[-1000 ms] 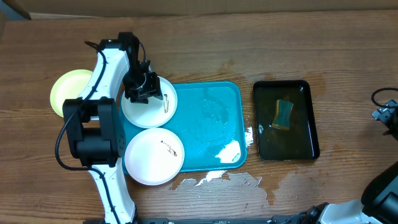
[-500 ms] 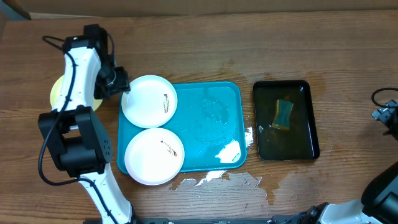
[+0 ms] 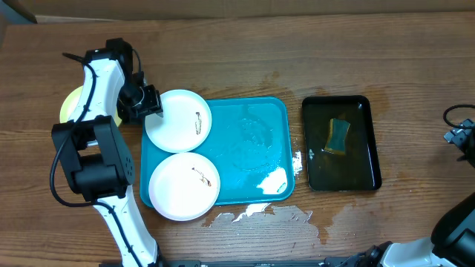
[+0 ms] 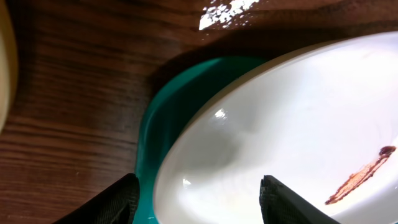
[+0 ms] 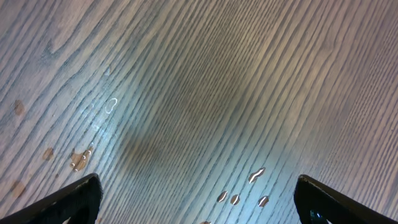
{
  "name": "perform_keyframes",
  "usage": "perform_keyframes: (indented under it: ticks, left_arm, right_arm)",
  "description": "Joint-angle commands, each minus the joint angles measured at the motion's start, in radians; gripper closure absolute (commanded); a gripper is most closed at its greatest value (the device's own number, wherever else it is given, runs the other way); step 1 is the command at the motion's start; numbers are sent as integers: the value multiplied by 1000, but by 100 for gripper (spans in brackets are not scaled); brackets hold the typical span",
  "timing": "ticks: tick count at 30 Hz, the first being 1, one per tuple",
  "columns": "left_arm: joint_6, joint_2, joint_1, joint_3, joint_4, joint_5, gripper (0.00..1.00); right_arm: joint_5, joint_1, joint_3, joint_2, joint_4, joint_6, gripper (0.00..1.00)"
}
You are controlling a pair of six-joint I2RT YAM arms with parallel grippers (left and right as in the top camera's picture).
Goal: Clean dirty plates on tray and stack at the side
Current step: 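Slide the white plate right to the tray's center with the left gripper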
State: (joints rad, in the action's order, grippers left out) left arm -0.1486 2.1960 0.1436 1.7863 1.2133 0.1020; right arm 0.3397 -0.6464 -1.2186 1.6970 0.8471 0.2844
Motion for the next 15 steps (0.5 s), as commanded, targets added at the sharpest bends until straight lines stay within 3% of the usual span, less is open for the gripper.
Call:
perform_keyframes:
  ticks: [1, 15]
  left_arm:
    - [22, 8, -10, -24, -15, 22, 36]
    - [22, 8, -84, -122, -105, 182, 39]
  right_arm:
    - [3, 1, -20, -19, -5, 4, 0]
    - [3, 1, -20, -19, -5, 4, 0]
